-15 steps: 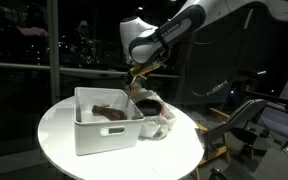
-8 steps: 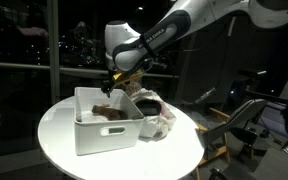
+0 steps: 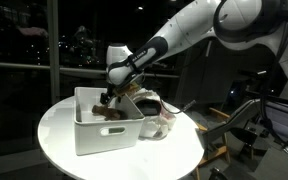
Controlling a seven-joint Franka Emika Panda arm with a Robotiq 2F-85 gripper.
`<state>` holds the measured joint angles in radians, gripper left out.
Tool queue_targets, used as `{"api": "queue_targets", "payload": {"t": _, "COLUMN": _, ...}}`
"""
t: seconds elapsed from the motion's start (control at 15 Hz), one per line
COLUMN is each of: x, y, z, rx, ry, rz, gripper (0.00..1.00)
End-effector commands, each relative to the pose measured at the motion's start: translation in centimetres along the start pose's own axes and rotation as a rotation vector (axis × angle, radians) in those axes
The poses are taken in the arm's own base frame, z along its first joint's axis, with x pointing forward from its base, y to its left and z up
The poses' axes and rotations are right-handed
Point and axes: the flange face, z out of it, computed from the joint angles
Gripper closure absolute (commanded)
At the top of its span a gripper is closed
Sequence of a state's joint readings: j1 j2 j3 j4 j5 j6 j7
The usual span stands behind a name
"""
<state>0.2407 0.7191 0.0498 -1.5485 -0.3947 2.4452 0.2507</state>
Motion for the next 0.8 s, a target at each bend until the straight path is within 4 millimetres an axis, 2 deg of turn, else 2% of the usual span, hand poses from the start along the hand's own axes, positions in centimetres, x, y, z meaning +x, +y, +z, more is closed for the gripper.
{"api": "queue_targets", "payload": {"t": 0.0, "x": 1.5, "y": 1.5, "z": 3.4, "rx": 0.054, "ry": -0.01, "rz": -0.016, "gripper": 0.0}}
{"api": "queue_targets", "payload": {"t": 0.33, "x": 1.5, "y": 2.1, "z": 6.5, "rx": 0.099, "ry": -0.033, "rz": -0.019, "gripper": 0.0}}
{"api": "queue_targets", "payload": {"t": 0.4, "x": 1.5, "y": 2.1, "z": 6.9, "rx": 0.105, "ry": -0.024, "rz": -0.043, "gripper": 0.25}}
{"api": "queue_targets", "payload": {"t": 0.47, "x": 1.3, "y": 2.1, "z": 7.2, "rx": 0.092, "ry": -0.041, "rz": -0.054, "gripper": 0.27}}
{"api": "queue_targets", "payload": {"t": 0.73, "x": 0.7, "y": 3.5, "z": 7.8, "rx": 0.086, "ry": -0.046, "rz": -0.043, "gripper": 0.57}}
